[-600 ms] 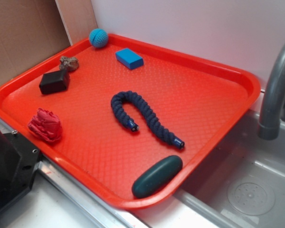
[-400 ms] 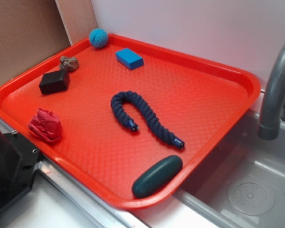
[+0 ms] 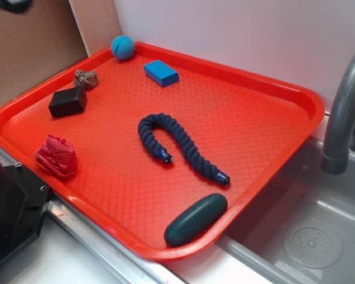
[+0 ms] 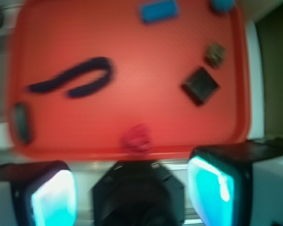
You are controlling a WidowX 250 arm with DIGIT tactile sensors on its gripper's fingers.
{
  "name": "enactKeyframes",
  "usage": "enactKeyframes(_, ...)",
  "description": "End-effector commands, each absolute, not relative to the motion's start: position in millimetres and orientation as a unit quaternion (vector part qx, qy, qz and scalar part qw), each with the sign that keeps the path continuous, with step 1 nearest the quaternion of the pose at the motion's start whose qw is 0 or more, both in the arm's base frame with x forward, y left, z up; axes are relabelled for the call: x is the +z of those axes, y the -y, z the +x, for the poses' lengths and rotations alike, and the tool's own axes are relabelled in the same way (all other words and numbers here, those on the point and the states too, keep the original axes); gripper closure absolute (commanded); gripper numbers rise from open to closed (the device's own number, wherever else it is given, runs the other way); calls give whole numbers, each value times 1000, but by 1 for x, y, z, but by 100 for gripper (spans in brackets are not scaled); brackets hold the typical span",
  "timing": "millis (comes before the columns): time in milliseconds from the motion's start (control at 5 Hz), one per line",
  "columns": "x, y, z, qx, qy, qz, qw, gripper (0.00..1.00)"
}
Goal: Grab the rock.
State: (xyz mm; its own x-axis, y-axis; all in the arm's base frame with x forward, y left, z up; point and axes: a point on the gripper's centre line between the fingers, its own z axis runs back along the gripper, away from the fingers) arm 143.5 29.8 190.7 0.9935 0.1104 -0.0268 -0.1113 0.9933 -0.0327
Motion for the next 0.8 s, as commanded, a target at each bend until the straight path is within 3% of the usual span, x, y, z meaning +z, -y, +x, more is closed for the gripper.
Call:
enactKeyframes(0,170,-105,183,242,73,23,967,0)
enactKeyframes(200,145,-150,200,362,51,18,930,0)
enactKeyframes(600,145,-150,200,362,51,18,930,0)
